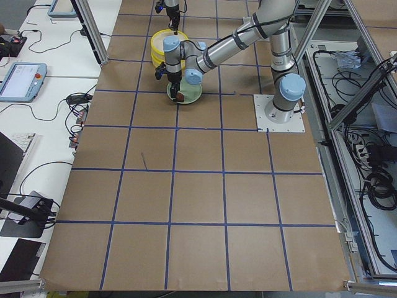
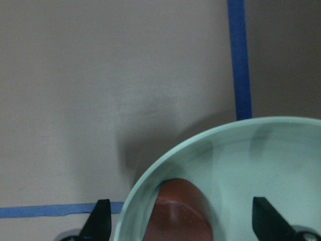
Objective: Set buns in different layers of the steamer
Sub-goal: 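Grasp the dark red bun with left while right releases the tier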
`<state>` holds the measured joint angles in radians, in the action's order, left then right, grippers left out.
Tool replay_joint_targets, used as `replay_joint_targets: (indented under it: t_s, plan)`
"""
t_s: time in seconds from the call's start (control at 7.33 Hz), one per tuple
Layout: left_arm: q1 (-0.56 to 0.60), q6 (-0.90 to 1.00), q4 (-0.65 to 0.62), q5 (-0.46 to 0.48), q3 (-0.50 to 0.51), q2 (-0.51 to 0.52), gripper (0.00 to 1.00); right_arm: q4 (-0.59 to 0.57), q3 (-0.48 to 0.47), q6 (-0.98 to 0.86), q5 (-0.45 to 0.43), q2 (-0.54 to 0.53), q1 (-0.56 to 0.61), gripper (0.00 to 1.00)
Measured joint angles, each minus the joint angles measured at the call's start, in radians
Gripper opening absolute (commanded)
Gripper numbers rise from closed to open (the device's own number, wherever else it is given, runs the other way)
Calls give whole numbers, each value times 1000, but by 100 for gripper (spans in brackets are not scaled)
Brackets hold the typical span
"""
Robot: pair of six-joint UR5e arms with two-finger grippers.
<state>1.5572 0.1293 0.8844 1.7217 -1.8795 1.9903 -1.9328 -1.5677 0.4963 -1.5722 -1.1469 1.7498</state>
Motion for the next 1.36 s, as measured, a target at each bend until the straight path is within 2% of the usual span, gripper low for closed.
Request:
replay_joint_targets:
  t_s: [0.55,0.68,0.82,0.95,1.09,1.23,1.36]
  plan:
    - [0,-16,30,-2,4,-2,98,-20,1,2,7,8,0,4]
    - [0,-19,38,-1,4,-3,90,-27,1,3,7,13,1,4]
    - [0,-23,47,-1,3,-6,67,-30,1,4,8,16,0,5]
    - [0,-29,55,-2,2,-9,26,-30,1,5,9,17,0,13]
    - [0,-40,60,-4,3,-12,1,-30,0,5,10,17,0,78]
    - [0,-50,65,-4,7,-12,0,-29,-2,4,10,16,0,99]
    - [0,-54,68,-7,11,-13,0,-25,-3,-2,8,14,0,99]
